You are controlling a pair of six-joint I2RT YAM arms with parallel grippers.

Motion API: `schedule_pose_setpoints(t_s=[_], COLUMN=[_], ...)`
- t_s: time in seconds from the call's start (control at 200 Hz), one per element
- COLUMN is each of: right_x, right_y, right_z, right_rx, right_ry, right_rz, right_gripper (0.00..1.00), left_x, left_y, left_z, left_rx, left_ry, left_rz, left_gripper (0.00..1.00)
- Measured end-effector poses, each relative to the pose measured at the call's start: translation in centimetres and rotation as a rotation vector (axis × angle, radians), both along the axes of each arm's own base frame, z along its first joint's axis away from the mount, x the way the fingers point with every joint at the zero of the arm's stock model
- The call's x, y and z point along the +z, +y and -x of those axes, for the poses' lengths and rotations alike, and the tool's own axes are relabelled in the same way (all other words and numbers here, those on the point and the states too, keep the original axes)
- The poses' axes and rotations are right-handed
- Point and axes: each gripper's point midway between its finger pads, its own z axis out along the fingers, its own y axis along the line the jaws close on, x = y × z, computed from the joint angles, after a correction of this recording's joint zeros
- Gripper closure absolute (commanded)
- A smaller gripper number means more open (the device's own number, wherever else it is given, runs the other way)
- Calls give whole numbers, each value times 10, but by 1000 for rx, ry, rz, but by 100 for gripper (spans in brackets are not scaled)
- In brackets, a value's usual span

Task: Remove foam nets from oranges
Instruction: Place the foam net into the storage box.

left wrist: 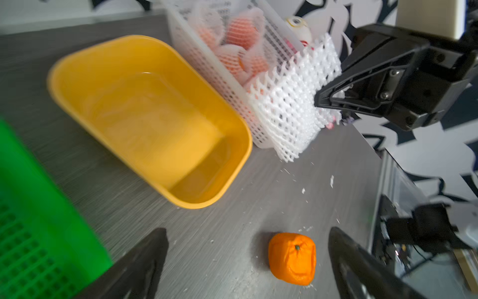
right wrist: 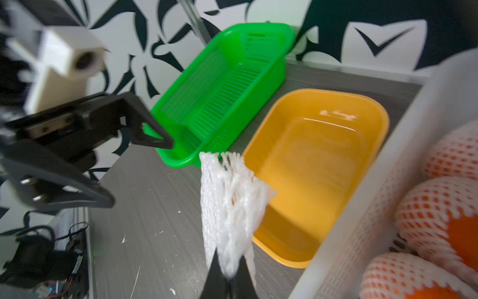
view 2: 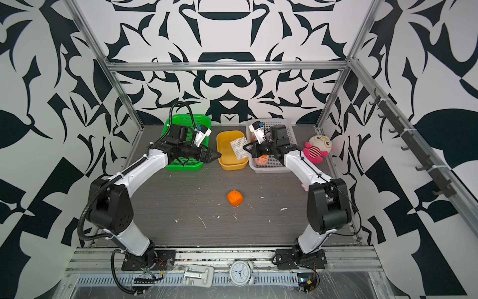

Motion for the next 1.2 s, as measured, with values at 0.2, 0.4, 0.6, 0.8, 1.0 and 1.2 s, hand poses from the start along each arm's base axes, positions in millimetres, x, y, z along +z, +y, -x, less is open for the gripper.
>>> schedule_pose_setpoints(t_s=[0.2,0.4,0.6,0.8,1.0,1.2], right_x=[-32,-58,-95,-137,-146,-143], right_y=[27,83,107,91,78,78], right_z=[-59,-92,-110,-112,-116,-118], right_rx=[-156,-201,-240,-306,-337,-327], right_ry=[166,255,339,422,417,378], right_rz=[94,147,191,261,308,334], right_gripper=[100,100,93,87,69,51], left_x=[13,10,18,6,-8,-10], left_y=[16,28,34,34,36,36], left_z=[-17,-9,9,15,19,20], left_rx=[222,323,339,341,346,352], left_ry=[65,152,175,213,245,253], left_rz=[14,21,51,45,34,39], left_gripper=[1,1,1,1,1,1])
